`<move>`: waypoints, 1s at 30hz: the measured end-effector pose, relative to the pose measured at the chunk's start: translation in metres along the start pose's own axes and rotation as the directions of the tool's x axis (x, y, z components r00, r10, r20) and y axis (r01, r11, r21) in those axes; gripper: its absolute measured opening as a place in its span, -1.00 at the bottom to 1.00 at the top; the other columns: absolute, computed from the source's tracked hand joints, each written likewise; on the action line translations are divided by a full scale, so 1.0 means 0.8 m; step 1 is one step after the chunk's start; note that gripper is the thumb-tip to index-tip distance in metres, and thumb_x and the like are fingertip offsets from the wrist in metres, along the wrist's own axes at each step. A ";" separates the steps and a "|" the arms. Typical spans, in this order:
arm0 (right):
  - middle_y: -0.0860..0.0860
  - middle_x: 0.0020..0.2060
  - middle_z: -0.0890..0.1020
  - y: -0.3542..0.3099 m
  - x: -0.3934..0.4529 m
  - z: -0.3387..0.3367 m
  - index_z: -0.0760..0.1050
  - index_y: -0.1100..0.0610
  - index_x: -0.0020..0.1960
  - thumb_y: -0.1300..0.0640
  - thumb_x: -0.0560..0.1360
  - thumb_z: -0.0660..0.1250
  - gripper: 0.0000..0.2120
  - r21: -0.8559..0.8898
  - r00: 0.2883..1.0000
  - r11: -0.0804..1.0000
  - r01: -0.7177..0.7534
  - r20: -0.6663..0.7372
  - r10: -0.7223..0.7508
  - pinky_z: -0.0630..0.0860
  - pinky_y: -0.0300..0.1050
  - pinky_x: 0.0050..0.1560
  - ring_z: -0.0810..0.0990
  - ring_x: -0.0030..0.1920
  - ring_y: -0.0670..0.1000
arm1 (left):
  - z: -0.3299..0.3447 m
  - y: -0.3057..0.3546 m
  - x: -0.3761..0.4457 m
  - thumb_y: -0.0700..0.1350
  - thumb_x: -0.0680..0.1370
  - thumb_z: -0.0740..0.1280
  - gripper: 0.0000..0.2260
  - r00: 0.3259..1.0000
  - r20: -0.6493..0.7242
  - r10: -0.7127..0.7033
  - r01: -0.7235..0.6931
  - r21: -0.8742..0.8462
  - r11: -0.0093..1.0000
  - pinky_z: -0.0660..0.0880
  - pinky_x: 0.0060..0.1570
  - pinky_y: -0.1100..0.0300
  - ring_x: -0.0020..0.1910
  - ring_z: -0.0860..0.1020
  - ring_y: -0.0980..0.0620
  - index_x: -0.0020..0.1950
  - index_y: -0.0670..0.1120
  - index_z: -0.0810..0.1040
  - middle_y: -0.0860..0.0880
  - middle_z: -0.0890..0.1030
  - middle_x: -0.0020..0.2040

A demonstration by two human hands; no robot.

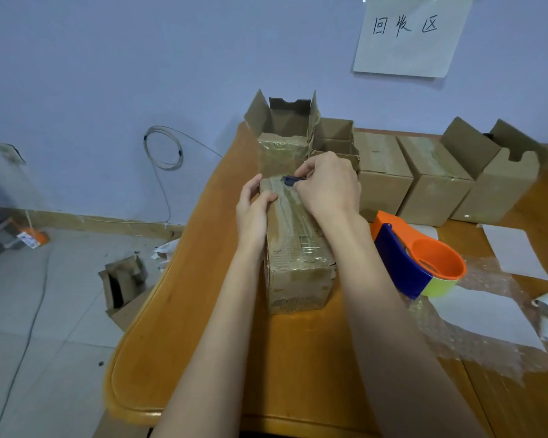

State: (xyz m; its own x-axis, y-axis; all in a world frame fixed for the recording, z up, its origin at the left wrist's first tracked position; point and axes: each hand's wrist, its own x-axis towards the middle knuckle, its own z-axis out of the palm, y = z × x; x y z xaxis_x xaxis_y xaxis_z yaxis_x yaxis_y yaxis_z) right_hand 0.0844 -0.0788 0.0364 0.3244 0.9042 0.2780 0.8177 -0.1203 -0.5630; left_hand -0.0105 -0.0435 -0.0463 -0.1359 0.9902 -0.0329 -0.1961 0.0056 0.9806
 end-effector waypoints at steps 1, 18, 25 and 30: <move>0.02 0.04 0.66 -0.002 -0.001 0.000 0.64 0.05 0.09 0.17 0.50 0.37 -0.82 -0.008 1.000 1.000 0.002 0.003 -0.002 0.40 -0.16 -0.10 0.60 0.06 0.05 | 0.000 0.000 0.000 -0.20 0.50 0.34 -0.60 1.000 0.001 0.001 -0.001 -0.003 1.000 0.45 0.28 -0.03 0.20 0.53 0.02 0.32 0.04 0.50 0.03 0.54 0.23; 0.09 0.02 0.64 -0.015 -0.011 0.007 0.59 0.13 0.12 0.19 0.51 0.38 -0.81 -0.088 1.000 0.996 0.010 -0.002 -0.010 0.45 -0.10 -0.09 0.60 0.06 0.11 | -0.003 0.002 -0.005 -0.19 0.53 0.29 -0.54 0.993 0.074 0.090 -0.094 0.057 0.994 0.41 0.29 0.09 0.28 0.47 0.07 0.39 0.15 0.43 0.02 0.49 0.29; 0.11 0.05 0.63 -0.022 -0.010 0.007 0.57 0.15 0.15 0.18 0.52 0.37 -0.79 -0.113 0.999 0.993 0.034 0.042 -0.029 0.53 -0.02 0.00 0.59 0.08 0.14 | -0.003 0.021 0.009 -0.10 0.53 0.14 -0.60 0.964 0.267 0.018 -0.096 0.282 0.955 0.35 0.25 0.14 0.23 0.41 0.04 0.34 0.11 0.47 -0.03 0.42 0.27; 0.11 0.07 0.61 -0.022 -0.008 0.001 0.57 0.15 0.16 0.18 0.51 0.38 -0.77 -0.106 0.997 0.994 0.018 0.080 -0.010 0.51 -0.04 0.00 0.58 0.10 0.14 | -0.007 -0.010 0.043 0.07 0.26 0.17 -0.65 0.977 0.213 -0.027 -0.043 0.317 0.948 0.41 0.25 -0.24 0.17 0.53 -0.12 -0.02 0.24 0.58 -0.07 0.60 0.12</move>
State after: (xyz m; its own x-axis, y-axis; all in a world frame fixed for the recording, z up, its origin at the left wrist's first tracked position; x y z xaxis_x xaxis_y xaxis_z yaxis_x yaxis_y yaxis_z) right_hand 0.0675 -0.0822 0.0441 0.2768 0.9354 0.2200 0.8692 -0.1461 -0.4724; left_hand -0.0191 -0.0103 -0.0562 0.0793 0.9967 -0.0170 0.1277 0.0067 0.9918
